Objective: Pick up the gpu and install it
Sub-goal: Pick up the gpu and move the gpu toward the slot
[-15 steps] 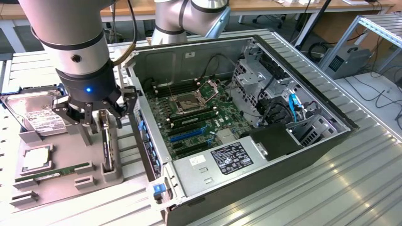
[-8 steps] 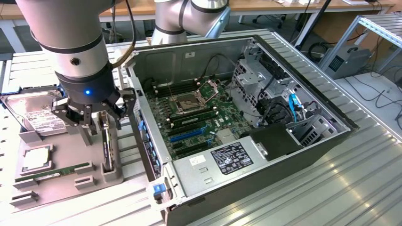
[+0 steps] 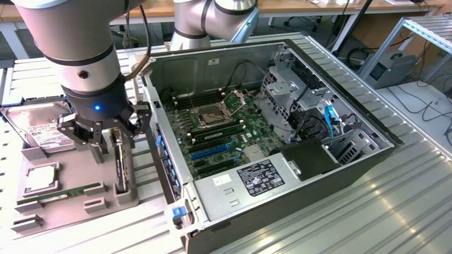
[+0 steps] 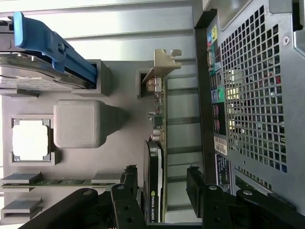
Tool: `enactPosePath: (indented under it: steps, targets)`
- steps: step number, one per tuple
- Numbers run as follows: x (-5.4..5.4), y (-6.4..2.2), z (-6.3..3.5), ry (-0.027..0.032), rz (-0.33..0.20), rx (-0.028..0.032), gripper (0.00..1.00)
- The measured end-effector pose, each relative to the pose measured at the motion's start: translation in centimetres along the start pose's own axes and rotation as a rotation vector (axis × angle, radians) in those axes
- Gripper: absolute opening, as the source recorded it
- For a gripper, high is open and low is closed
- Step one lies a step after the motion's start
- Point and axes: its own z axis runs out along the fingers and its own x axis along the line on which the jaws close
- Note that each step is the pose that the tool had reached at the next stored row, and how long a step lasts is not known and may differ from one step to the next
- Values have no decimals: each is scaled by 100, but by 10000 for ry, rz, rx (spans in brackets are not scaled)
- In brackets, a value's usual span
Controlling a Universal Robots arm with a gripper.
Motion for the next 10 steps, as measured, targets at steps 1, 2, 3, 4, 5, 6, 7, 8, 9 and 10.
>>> enactPosePath:
  steps: [1, 2, 3, 4, 5, 6, 7, 8, 9, 10]
  targets:
    - [3, -1, 11, -1, 0, 0, 54]
    - [6, -1, 22, -1, 0, 0, 54]
    - [9, -2, 34, -1, 0, 1, 54]
    - [12, -3, 44, -1, 0, 2, 54]
    - [14, -3, 55, -1, 0, 2, 54]
    - [16, -4, 64, -1, 0, 2, 54]
    - [17, -4, 74, -1, 0, 2, 54]
    - [19, -5, 83, -1, 0, 2, 54]
    - [20, -5, 92, 0, 0, 2, 54]
    - [21, -6, 102, -1, 0, 3, 54]
